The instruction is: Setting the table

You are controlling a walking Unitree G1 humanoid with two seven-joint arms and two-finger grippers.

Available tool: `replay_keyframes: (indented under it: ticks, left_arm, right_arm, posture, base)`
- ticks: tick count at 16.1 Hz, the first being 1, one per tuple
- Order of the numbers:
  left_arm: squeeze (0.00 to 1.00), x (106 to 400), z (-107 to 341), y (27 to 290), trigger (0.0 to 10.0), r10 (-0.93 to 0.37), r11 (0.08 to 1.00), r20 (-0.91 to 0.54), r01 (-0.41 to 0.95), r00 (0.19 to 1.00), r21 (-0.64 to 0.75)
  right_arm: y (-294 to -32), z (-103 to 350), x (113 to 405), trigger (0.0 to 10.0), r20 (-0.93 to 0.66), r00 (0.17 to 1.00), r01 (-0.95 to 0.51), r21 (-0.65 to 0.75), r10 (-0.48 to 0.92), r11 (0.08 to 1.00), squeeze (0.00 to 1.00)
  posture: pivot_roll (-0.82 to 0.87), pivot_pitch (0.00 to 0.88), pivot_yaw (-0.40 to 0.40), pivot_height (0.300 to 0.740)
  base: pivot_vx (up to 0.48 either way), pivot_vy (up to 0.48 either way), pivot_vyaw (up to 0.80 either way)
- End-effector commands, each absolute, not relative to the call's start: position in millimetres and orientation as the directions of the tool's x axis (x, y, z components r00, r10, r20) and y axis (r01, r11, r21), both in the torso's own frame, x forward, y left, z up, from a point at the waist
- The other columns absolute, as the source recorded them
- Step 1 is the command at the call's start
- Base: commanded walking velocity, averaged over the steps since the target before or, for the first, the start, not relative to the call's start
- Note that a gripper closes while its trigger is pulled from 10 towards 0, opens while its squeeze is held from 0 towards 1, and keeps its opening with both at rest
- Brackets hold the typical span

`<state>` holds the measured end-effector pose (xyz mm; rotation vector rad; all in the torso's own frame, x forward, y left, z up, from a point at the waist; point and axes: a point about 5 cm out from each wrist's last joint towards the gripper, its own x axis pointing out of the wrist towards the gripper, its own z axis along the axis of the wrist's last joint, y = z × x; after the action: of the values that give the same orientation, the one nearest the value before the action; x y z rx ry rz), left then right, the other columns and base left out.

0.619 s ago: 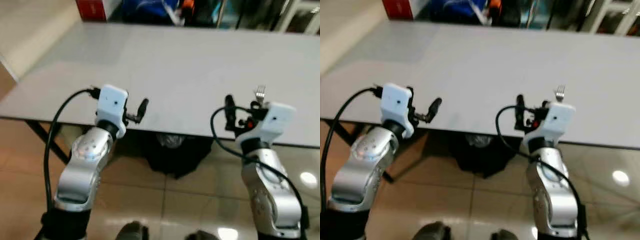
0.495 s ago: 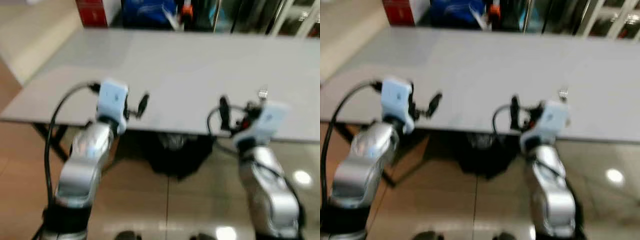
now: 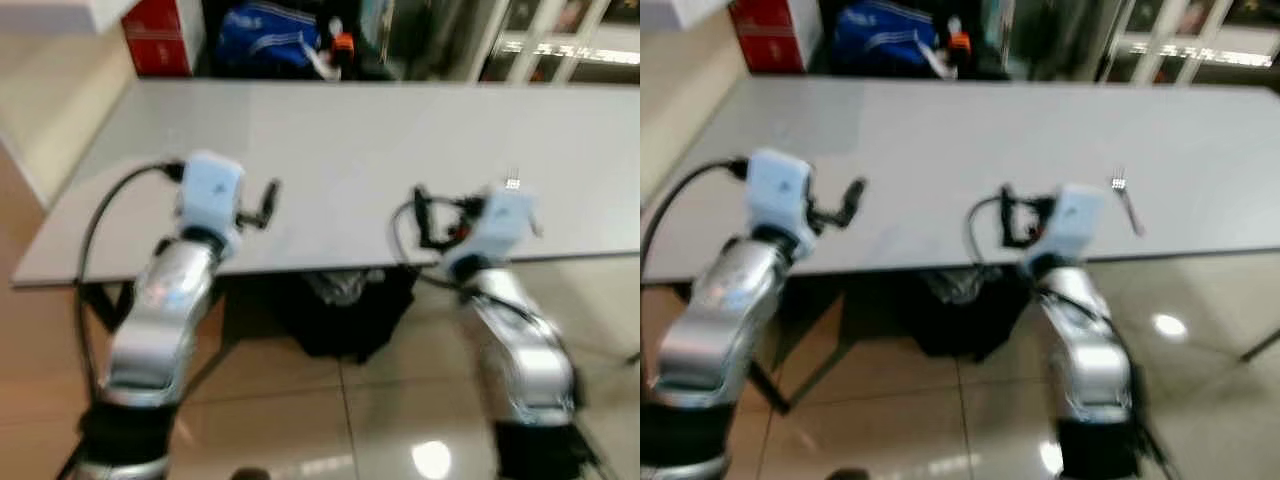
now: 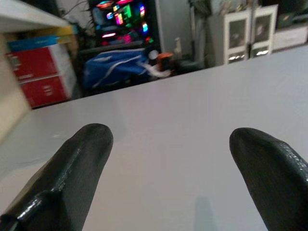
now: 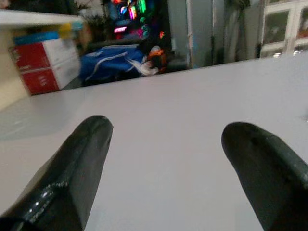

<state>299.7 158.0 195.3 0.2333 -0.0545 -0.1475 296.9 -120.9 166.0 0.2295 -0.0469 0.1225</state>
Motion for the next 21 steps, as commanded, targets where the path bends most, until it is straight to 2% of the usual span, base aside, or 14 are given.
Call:
replay_keyframes:
  ticks: [1,6,10,21]
  left_arm:
    - [0.00,302.8,199.7,152.7,10.0,-0.160,0.957,0.066,0.138,0.985,0.254]
    - [0.00,297.1,196.7,151.2,10.0,-0.158,0.958,0.060,0.138,0.986,0.251]
    - [0.00,295.5,194.8,156.4,10.0,-0.141,0.958,0.054,0.123,0.988,0.260]
    - [0.00,287.9,192.7,150.7,10.0,-0.229,0.923,0.029,0.208,0.973,0.323]
  right_arm:
    - [-129.3,168.4,300.1,10.0,0.067,0.994,-0.102,0.202,0.090,0.974,0.00]
    - [-117.8,170.0,299.7,10.0,0.088,0.976,-0.213,0.181,0.200,0.960,0.00]
    - [-119.0,166.2,299.0,10.0,0.076,0.977,-0.212,0.181,0.201,0.960,0.00]
    - [-121.5,161.7,297.1,10.0,0.066,0.977,-0.212,0.173,0.203,0.962,0.00]
  posture:
    - [0.17,0.000,-0.050,0.740]
    - [0.18,0.000,-0.061,0.740]
    - [0.18,0.000,-0.064,0.740]
    - [0.19,0.000,-0.050,0.740]
  base:
    - [0.000,0.480,-0.79]
    - [0.000,0.480,-0.16]
    - [0.000,0.480,0.00]
    - [0.000,0.480,0.00]
